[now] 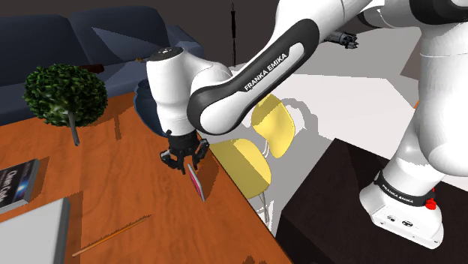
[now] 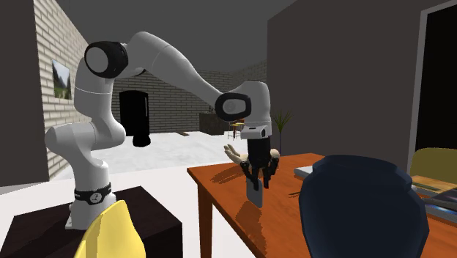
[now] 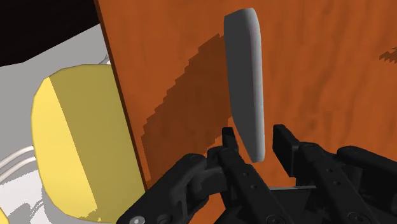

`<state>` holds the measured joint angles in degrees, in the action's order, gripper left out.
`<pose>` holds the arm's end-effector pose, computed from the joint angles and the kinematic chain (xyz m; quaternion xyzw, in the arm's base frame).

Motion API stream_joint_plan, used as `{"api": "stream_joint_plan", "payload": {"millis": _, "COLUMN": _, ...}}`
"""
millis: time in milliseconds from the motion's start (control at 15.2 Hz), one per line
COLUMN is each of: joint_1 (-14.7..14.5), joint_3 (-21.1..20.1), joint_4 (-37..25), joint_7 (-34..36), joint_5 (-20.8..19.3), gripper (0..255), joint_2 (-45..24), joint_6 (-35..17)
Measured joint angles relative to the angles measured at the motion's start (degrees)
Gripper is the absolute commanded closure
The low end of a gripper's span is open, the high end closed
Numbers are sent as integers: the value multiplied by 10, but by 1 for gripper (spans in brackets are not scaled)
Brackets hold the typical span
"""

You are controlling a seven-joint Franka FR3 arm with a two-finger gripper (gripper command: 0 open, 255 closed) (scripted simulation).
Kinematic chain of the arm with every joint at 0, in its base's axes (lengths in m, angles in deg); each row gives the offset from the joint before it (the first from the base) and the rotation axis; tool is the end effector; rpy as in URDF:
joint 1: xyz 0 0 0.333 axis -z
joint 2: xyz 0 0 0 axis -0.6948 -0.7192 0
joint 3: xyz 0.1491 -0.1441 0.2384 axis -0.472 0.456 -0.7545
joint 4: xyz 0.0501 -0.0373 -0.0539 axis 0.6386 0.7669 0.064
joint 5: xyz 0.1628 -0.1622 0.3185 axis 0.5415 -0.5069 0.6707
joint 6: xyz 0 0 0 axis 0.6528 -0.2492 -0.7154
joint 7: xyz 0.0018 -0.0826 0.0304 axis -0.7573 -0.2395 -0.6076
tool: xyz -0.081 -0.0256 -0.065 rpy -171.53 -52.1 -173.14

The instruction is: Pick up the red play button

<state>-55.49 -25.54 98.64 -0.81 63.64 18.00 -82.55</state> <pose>0.4929 0.4083 0.3426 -0.9839 0.1750 -0.0273 0.0219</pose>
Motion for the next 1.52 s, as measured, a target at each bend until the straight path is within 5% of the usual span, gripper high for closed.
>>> {"api": "stream_joint_plan", "payload": {"millis": 594, "joint_1": 1, "joint_3": -1, "joint_4": 0, "joint_7": -1, "joint_5": 1, "gripper": 255, "joint_2": 2, "joint_6": 1}}
{"api": "stream_joint_plan", "payload": {"millis": 1518, "joint_1": 11, "joint_3": -17, "joint_4": -48, "joint_7": -24, "joint_5": 36, "gripper": 255, "joint_2": 46, "joint_6": 87}}
